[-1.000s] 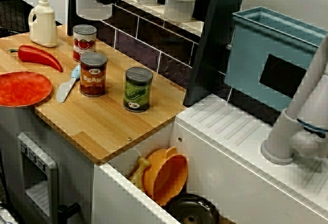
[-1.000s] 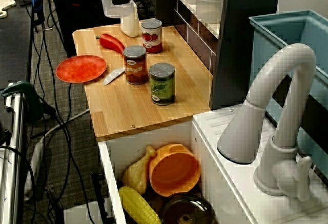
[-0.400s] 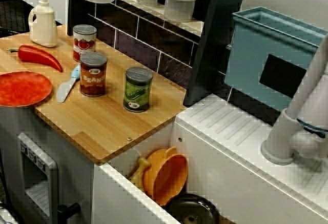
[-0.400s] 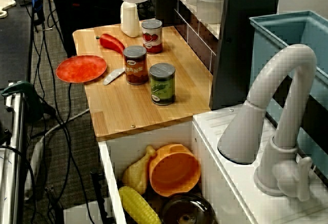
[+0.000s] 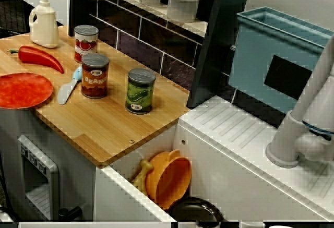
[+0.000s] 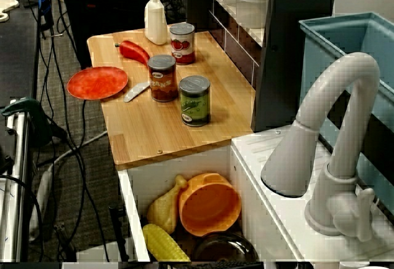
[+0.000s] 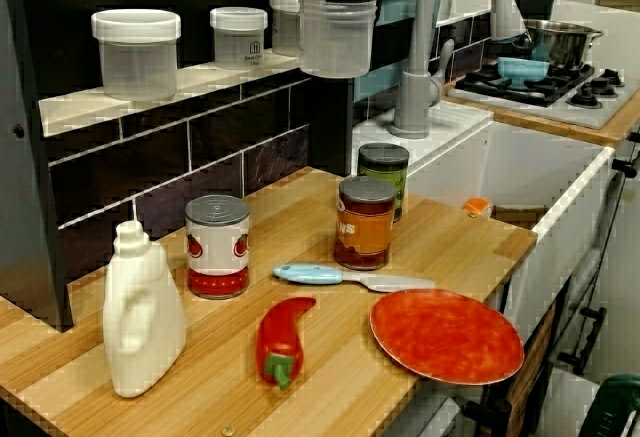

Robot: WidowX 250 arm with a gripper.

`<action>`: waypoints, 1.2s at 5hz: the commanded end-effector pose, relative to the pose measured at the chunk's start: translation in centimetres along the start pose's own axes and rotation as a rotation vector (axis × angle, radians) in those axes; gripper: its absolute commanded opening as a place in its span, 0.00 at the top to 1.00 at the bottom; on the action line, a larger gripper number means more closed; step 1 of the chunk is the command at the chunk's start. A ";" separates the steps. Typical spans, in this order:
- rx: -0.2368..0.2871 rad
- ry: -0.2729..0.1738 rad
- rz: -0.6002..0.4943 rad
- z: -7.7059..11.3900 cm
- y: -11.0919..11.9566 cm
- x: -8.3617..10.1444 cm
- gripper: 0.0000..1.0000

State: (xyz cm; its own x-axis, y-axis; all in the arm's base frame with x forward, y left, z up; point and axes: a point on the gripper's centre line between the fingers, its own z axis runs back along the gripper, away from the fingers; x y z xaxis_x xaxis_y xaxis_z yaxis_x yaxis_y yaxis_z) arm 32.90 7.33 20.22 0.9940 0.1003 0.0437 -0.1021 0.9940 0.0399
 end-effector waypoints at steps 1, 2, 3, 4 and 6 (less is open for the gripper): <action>0.005 -0.105 -0.008 2.2 2.0 0.2 1.00; 0.003 -0.139 -0.020 2.5 2.1 0.9 1.00; -0.030 -0.153 -0.019 2.5 2.8 2.4 1.00; -0.027 -0.167 -0.028 2.3 3.3 3.7 1.00; -0.023 -0.162 -0.038 1.5 3.8 5.2 1.00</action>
State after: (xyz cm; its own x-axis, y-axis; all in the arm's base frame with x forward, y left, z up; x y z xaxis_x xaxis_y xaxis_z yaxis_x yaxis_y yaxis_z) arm 37.62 10.83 20.19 0.9880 0.0539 0.1449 -0.0543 0.9985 -0.0008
